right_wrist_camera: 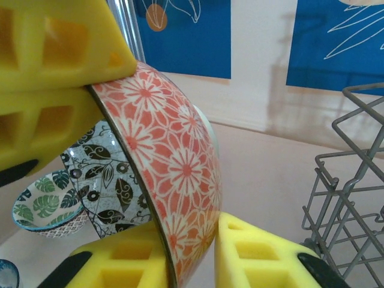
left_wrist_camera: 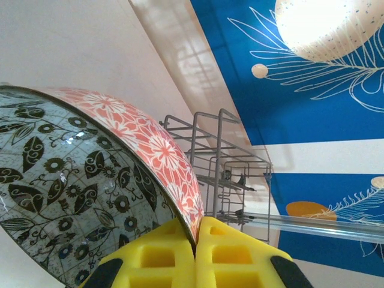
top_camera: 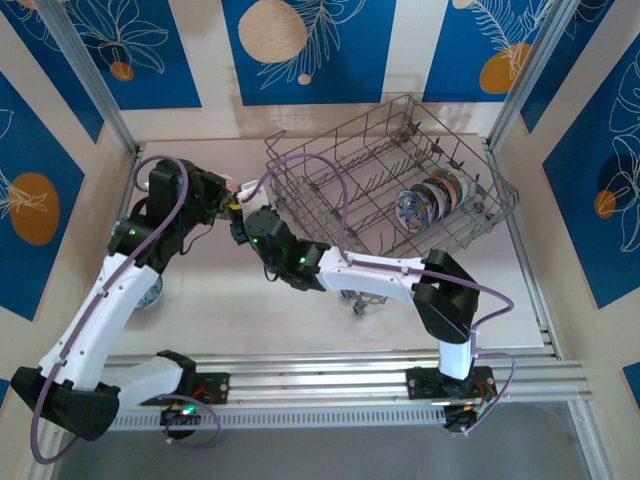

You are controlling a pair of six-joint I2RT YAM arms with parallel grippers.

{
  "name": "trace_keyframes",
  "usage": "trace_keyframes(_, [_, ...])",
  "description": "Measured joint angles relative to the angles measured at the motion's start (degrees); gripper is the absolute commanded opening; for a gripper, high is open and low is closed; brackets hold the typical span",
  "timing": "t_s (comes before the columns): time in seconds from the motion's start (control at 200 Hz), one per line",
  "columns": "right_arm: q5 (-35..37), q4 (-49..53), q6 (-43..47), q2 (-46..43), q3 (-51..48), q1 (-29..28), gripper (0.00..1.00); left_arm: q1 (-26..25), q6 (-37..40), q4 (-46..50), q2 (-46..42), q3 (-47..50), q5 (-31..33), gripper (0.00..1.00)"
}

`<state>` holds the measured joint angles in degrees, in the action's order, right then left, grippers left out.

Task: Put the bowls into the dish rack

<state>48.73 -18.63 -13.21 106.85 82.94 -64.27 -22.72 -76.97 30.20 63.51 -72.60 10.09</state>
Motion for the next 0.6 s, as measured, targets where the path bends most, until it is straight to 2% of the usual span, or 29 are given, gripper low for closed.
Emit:
trace_keyframes(0.2, [1.4, -1.9, 1.0, 1.0, 0.6, 0.2, 0.0, -0.1, -1.4, -0.9, 0.0, 0.0, 0.1, 0.0])
trace_keyframes(0.33, [1.9, -3.3, 1.7, 1.4, 0.7, 0.3, 0.0, -0.1, -2.0, -1.1, 0.0, 0.0, 0.1, 0.0])
trace_keyframes(0.6, [2.7, -4.1, 3.7, 1.4, 0.7, 1.2, 0.0, -0.2, -0.2, -3.3, 0.0, 0.2, -2.8, 0.34])
